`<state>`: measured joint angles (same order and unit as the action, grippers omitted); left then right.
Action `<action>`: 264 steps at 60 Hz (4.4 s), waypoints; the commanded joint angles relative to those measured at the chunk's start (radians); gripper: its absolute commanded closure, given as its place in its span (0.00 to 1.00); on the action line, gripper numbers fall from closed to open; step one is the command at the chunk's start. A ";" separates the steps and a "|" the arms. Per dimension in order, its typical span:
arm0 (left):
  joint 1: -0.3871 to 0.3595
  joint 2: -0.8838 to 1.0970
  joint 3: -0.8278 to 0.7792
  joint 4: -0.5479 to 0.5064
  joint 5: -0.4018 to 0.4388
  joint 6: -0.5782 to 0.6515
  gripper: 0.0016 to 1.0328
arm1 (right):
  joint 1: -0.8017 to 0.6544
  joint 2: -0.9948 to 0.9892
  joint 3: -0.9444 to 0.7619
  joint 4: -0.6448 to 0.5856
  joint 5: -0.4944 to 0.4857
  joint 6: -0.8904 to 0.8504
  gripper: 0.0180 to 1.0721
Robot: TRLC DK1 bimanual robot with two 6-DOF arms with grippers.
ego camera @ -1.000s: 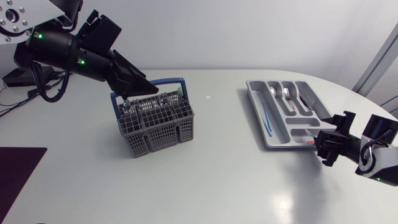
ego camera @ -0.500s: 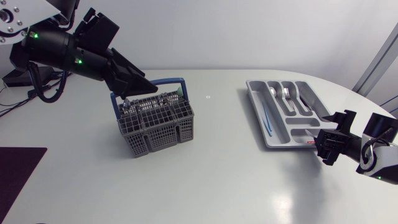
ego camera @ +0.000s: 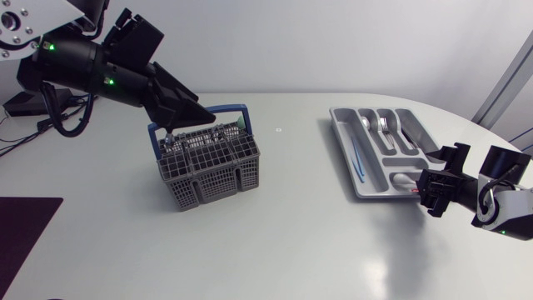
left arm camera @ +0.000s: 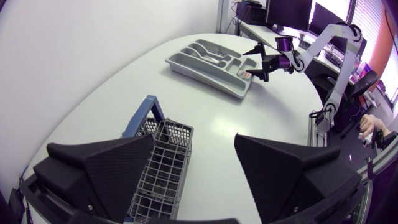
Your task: Unload the cutlery basket into the drawer organizer.
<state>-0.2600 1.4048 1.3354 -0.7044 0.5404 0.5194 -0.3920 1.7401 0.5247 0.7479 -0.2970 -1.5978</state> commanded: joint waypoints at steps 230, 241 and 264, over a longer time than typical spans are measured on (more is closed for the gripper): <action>0.150 0.100 -0.251 0.002 0.016 0.113 0.97 | 0.864 0.131 0.518 -0.598 -0.151 1.059 0.93; 0.071 0.079 -0.275 0.002 0.016 0.082 0.97 | 0.851 0.190 0.632 -0.576 -0.116 1.082 0.93; -0.133 0.082 -0.275 0.082 -0.005 -0.052 0.97 | 0.772 0.134 0.672 -0.550 -0.044 1.105 0.91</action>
<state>-0.3908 1.5009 1.0748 -0.6296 0.5407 0.5060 0.4160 1.9350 1.2297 0.1905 -0.3458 -0.5228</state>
